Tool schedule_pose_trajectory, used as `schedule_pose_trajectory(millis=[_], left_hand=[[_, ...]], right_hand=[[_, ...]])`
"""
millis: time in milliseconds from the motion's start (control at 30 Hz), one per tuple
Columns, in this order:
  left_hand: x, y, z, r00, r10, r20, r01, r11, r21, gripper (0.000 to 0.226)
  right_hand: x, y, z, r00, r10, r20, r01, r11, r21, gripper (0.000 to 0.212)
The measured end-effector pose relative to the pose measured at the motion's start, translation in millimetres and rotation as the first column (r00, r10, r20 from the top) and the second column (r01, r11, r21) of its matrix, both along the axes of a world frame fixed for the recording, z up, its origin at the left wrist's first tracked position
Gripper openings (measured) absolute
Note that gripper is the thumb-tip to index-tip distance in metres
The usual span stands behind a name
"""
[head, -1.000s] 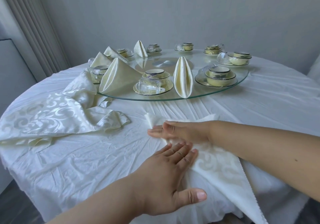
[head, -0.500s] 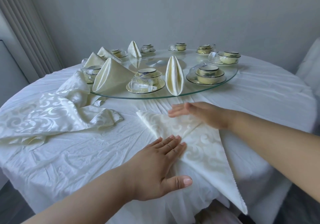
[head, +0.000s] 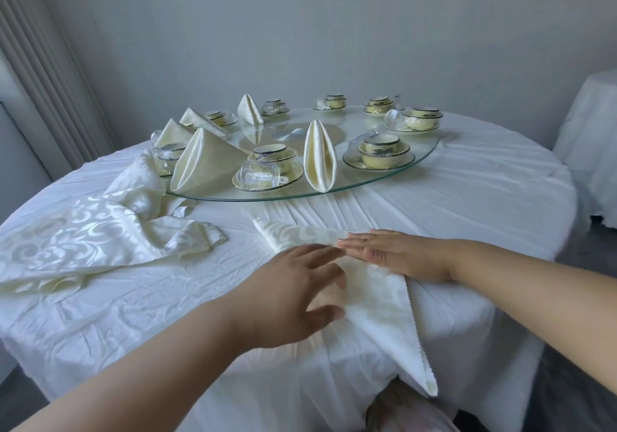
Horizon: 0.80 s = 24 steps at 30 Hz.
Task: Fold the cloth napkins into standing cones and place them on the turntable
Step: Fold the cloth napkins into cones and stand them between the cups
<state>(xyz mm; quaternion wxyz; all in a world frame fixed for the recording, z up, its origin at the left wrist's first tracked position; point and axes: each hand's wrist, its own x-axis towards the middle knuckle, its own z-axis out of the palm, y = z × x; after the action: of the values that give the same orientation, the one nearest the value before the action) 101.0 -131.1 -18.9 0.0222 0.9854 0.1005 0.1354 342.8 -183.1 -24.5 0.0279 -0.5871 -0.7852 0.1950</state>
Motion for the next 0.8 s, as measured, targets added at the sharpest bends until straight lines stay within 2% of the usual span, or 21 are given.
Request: schedule_pose_trajectory(millis=[67,167,233,300,367,433,500,567,633,700,800], left_hand=[[6,5,1,0.996,-0.092,-0.011,0.092,0.995,-0.036,0.035],[12,8,-2,0.991,-0.127,-0.035,0.119,0.977,-0.175,0.032],[14,9,-7,0.993,-0.112,0.024,0.114,0.981,-0.158,0.025],[13,9,-13,0.995,-0.003,0.099,0.031,0.961,-0.277,0.018],[13,11,-16,0.963,0.198,0.181,-0.066,0.829,-0.555,0.017],[14,9,-17,0.886,0.418,0.201,-0.089,0.578,-0.811,0.025],[19,9,-16,0.788,0.589,0.181,-0.003,0.298,-0.955,0.028],[25,10,-12,0.697,0.705,0.130,0.091,0.093,-0.992,0.028],[30,12,-10,0.637,0.768,0.067,0.117,-0.010,-0.993,0.019],[31,14,-8,0.599,0.800,0.016,0.111,-0.063,-0.992,0.014],[32,13,-3,0.572,0.819,-0.037,0.109,-0.120,-0.987,0.026]], right_hand=[[1,0,0,1.000,0.002,0.003,-0.002,1.000,-0.010,0.051],[2,0,2,0.998,-0.006,-0.069,0.002,0.998,-0.057,0.048],[0,-1,8,0.989,-0.048,-0.140,0.035,0.995,-0.091,0.057],[-1,0,15,0.979,-0.095,-0.179,0.065,0.984,-0.165,0.065],[2,3,21,0.946,-0.205,-0.250,0.130,0.950,-0.285,0.070],[7,10,25,0.856,-0.400,-0.326,0.259,0.880,-0.398,0.079],[13,19,31,0.771,-0.451,-0.450,0.224,0.853,-0.471,0.080],[19,30,34,0.727,-0.418,-0.544,0.126,0.861,-0.493,0.090],[21,38,37,0.756,-0.375,-0.537,0.133,0.890,-0.436,0.098],[20,44,40,0.819,-0.317,-0.479,0.206,0.941,-0.269,0.086],[15,51,41,0.864,-0.269,-0.427,0.263,0.962,-0.074,0.075]])
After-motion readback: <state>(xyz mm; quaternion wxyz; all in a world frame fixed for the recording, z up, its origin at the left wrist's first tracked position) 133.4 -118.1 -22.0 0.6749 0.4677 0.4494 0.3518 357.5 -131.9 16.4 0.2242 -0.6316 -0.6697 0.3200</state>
